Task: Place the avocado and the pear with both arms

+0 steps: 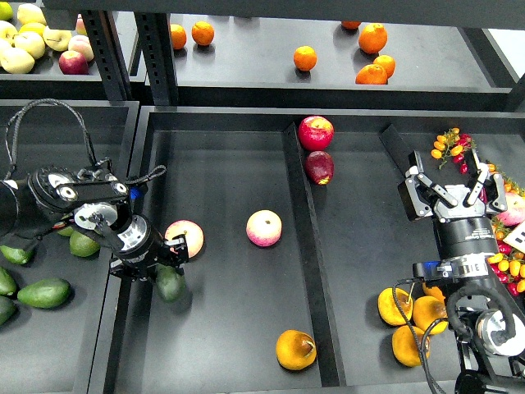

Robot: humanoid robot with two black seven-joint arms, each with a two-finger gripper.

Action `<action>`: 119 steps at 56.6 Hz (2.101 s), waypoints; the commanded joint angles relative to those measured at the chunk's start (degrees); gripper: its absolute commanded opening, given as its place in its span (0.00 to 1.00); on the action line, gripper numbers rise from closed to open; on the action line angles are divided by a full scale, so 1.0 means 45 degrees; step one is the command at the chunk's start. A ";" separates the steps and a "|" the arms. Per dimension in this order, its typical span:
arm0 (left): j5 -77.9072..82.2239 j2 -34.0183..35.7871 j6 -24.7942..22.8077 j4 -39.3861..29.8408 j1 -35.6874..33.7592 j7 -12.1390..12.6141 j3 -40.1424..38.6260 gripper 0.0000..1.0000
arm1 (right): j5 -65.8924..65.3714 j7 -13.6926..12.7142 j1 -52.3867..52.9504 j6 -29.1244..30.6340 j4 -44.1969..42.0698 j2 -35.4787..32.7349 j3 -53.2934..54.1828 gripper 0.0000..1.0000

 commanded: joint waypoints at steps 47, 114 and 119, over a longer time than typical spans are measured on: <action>0.0268 0.4048 0.0002 0.1313 0.0238 0.0000 -0.0048 0.35 | 0.0058 -0.0020 0.0195 0.0078 0.0001 0.0000 -0.0062 1.00; 0.0463 0.1216 0.0002 0.5571 0.2875 0.0000 -0.0341 0.38 | 0.0078 0.0000 0.0566 0.0058 0.0001 0.0000 -0.0043 1.00; 0.0463 0.1059 0.0002 0.5629 0.3031 0.0000 -0.0380 0.39 | 0.0078 0.0000 0.0566 0.0058 0.0001 0.0000 -0.0023 1.00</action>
